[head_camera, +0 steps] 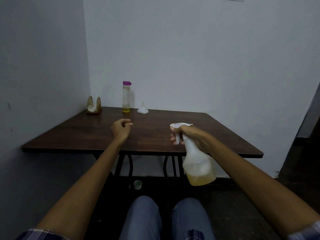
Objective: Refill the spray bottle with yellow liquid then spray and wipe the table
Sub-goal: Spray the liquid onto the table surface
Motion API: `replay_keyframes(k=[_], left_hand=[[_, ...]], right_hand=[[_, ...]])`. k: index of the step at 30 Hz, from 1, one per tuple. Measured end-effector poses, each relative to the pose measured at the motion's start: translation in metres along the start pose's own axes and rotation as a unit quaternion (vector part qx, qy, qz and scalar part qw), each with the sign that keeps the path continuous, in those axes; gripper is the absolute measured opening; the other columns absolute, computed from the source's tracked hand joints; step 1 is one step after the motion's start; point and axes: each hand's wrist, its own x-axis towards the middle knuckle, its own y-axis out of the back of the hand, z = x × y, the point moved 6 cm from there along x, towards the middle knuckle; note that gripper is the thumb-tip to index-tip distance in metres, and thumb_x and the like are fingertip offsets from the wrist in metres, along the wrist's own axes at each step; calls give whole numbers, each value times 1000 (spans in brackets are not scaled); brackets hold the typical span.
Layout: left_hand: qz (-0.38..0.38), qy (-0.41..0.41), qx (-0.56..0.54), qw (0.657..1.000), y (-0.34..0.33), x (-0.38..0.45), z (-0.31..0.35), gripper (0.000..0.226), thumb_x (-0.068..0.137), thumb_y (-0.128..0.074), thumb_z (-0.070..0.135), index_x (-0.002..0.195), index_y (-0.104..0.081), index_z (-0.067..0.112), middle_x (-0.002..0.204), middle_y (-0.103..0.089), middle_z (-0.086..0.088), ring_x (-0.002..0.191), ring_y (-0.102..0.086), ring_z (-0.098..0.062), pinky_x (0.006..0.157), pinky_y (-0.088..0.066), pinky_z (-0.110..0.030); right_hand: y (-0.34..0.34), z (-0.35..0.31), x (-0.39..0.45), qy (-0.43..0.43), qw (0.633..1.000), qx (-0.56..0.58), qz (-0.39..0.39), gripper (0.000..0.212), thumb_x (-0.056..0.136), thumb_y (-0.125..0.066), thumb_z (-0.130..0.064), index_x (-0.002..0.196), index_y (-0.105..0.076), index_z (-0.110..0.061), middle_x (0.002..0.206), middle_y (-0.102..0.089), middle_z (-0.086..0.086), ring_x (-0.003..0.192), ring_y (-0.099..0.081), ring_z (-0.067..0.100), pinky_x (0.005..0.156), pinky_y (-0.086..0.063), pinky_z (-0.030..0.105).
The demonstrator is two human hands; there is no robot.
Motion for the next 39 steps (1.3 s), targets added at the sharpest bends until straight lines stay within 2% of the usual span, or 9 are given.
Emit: replay_keyframes(k=[5,9,14,18,22,25,30,34,39], left_hand=[[13,4,5,1000,4,1,-4,23,88,-59,3,110,-65,-1,106,-67,-22,104,-62,-35,95,-50,-47],[18,5,13,1000,10,2,-6,23,89,-57,2,110,-64,-1,105,-68,-22,103,-62,-35,95,-50,-47],[34,9,33,999,18,2,-9,22,88,-58,5,108,-66,2,103,-69,-17,98,-64,-32,91,-52,-45],[43,10,38,998,23,0,-11,22,89,-56,4,108,-66,2,101,-70,-14,96,-65,-30,90,-53,-44],[51,14,39,998,30,2,-11,22,89,-55,4,108,-66,3,103,-69,-15,96,-65,-30,90,-53,-43],[52,13,39,998,31,2,-11,22,89,-57,5,109,-66,2,105,-69,-16,98,-64,-31,90,-53,-44],[45,17,44,998,27,2,-14,23,89,-58,7,110,-66,3,107,-68,-16,100,-63,-31,92,-52,-44],[32,21,49,998,18,1,-15,23,89,-58,7,111,-65,4,108,-68,-16,100,-63,-30,92,-52,-42],[37,9,52,998,19,5,-13,24,89,-58,7,112,-65,3,109,-67,-16,101,-63,-30,92,-52,-42]], right_hand=[[-9,-4,5,33,999,-24,15,9,89,-56,-17,85,-61,-22,57,-43,1,51,-40,13,46,-34,23],[-25,-10,0,12,998,-43,-47,6,93,-54,-23,96,-59,-24,54,-64,5,59,-67,13,44,-47,19],[-38,-12,5,27,998,-38,-31,14,90,-56,-21,77,-60,-25,52,-44,-2,51,-40,13,46,-33,22],[-51,-18,2,23,997,-31,-70,5,93,-55,-26,96,-59,-25,71,-65,8,61,-67,15,48,-50,22],[-52,-19,9,36,999,-30,-25,19,91,-53,-21,74,-58,-28,61,-46,2,51,-42,13,47,-35,23],[-52,-18,9,19,998,-36,-49,12,92,-51,-17,84,-59,-21,53,-56,2,58,-54,14,49,-45,24],[-36,-20,5,31,998,-30,-55,25,85,-52,1,95,-64,-18,99,-71,9,79,-67,21,64,-52,26],[-29,-22,6,54,997,17,-53,30,83,-51,7,91,-66,-18,90,-72,5,81,-69,18,61,-52,24],[-17,-29,14,67,997,-23,-3,9,89,-63,-27,93,-67,-20,54,-63,-2,63,-63,14,48,-46,22]])
